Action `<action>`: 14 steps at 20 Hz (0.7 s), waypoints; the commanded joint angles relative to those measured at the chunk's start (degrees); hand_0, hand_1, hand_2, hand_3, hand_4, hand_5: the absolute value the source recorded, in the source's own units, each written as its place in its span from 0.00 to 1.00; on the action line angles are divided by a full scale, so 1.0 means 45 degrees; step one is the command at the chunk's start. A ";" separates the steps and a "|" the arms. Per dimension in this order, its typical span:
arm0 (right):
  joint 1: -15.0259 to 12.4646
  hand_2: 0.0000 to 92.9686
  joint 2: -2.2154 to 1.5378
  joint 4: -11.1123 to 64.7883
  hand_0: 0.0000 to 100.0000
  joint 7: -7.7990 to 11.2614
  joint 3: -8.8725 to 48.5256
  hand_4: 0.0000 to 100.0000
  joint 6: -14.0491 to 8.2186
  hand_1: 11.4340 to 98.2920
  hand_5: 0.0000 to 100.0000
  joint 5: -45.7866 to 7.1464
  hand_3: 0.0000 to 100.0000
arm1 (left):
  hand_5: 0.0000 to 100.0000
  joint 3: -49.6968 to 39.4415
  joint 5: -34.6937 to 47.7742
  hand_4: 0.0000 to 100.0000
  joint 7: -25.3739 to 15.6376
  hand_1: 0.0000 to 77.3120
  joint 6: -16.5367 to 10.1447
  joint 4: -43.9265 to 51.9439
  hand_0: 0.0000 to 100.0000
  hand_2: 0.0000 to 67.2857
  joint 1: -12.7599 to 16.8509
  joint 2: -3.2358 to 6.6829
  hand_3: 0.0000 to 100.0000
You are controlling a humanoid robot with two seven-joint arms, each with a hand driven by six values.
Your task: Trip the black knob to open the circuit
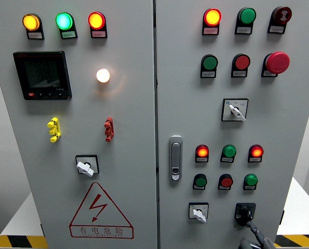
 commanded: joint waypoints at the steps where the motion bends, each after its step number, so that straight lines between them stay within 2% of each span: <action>1: 0.0002 0.02 0.0000 0.0005 1.00 -0.0023 -0.0010 0.96 0.0001 0.53 1.00 0.0000 0.87 | 0.01 0.0000 0.0000 0.07 0.0000 0.04 0.0000 0.0000 0.00 0.19 0.0000 0.0000 0.21; 14: -0.0018 0.02 0.0000 0.0103 1.00 -0.0140 -0.0224 0.97 0.0001 0.51 1.00 0.0000 0.88 | 0.01 0.0000 0.0000 0.07 0.0000 0.04 0.0000 0.0000 0.00 0.19 0.0000 0.0000 0.21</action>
